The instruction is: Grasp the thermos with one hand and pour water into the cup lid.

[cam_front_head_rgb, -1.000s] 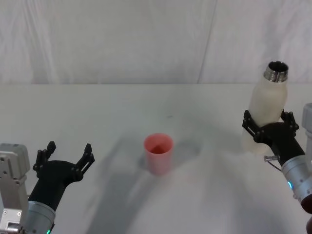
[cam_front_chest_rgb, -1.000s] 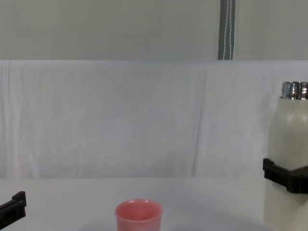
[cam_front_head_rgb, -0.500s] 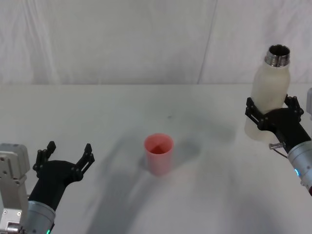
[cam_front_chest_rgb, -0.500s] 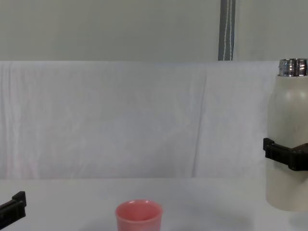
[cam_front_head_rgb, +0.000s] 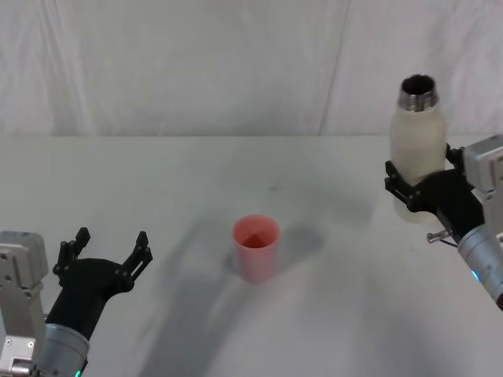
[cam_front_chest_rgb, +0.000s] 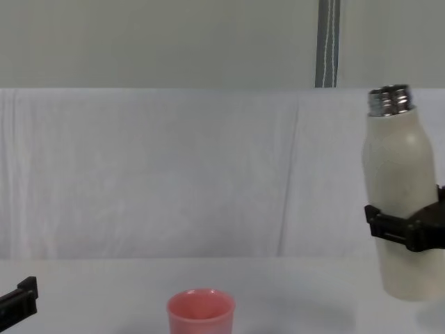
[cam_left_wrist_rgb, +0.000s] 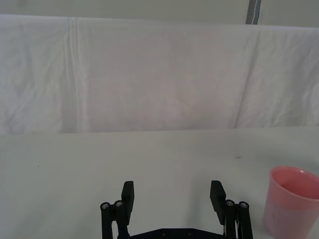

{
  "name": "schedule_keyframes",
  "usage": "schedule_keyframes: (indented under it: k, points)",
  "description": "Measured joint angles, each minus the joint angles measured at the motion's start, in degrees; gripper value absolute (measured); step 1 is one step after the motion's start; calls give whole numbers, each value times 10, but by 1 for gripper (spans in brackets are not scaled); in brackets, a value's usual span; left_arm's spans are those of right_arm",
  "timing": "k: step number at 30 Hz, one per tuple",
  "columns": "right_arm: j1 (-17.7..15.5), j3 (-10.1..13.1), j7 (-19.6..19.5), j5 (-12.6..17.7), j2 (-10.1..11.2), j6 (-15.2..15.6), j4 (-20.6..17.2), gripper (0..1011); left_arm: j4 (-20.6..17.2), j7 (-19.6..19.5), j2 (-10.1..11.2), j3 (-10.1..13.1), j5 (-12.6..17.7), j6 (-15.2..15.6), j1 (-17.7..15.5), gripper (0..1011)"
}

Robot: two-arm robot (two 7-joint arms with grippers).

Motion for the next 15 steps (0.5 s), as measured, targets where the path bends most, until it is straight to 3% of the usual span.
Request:
schedule_keyframes:
  k: [15]
  points:
    - [40,-65,14,-117,42,-10,5,950,0,0,0,0,0,0,0,1001]
